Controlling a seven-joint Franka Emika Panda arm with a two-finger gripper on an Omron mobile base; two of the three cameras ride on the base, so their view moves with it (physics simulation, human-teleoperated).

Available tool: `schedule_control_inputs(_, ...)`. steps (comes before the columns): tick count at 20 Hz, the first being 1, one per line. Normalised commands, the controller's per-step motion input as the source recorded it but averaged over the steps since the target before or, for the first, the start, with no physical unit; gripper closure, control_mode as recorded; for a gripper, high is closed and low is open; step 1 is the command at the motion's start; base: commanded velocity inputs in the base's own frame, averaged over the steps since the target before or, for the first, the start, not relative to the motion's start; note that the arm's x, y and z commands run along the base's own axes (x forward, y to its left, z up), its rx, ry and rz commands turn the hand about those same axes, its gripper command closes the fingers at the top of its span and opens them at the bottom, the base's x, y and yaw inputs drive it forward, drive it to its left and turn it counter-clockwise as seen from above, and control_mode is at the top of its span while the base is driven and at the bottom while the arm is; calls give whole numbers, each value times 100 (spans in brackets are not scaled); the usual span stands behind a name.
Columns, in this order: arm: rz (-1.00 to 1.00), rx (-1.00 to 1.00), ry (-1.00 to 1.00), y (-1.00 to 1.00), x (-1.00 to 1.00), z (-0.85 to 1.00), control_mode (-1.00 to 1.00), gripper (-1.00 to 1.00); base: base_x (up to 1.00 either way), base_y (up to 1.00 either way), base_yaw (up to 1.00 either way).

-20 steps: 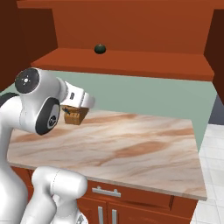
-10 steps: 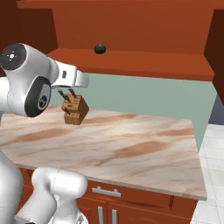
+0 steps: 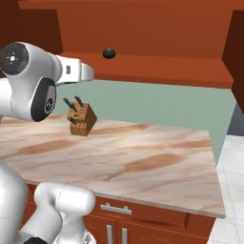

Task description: Pick the squashs from the cabinet and place them in one bowl. Pick the carrot from the sink and place it in the other bowl.

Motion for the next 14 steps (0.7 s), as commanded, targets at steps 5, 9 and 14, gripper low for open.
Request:
schedule_control_inputs(5,10,0,-10,10,39,0,-100,-100,0,0,0)
schedule_control_inputs(9,0,0,2,13,41,18,-100,-100,0,0,0)
schedule_control_inputs(14,-3,0,10,11,40,20,-100,-100,0,0,0)
